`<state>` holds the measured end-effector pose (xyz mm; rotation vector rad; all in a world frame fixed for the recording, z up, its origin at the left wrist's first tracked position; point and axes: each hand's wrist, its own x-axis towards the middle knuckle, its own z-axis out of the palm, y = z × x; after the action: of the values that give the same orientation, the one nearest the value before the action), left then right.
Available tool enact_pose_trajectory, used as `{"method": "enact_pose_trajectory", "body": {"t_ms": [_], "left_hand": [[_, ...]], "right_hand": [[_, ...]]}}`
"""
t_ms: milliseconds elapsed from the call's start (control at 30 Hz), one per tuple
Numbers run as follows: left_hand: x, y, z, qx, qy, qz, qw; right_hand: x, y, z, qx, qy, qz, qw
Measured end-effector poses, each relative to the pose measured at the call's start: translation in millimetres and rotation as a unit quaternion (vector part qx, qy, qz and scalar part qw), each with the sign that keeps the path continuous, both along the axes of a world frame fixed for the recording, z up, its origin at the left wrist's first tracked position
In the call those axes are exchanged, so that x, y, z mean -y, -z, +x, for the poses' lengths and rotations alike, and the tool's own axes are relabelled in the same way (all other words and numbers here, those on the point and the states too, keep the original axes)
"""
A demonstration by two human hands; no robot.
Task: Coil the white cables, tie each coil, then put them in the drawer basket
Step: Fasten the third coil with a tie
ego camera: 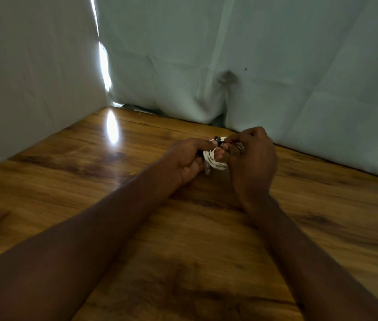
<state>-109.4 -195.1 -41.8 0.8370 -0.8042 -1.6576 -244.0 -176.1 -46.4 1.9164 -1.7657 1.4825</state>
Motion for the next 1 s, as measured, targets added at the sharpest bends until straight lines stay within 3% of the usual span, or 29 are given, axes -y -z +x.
{"method": "enact_pose_trajectory", "body": {"t_ms": [300,1000], "left_hand": [[-1.3,-0.4,-0.6,-0.032,0.000,0.014,0.999],[7.8,6.1,0.3,-0.024,-0.016,0.012,1.000]], "right_hand": [[-0.3,4.5,5.6,0.130,0.006,-0.009,0.991],[3.2,8.0,7.3,0.116,-0.017,0.001,0.993]]}}
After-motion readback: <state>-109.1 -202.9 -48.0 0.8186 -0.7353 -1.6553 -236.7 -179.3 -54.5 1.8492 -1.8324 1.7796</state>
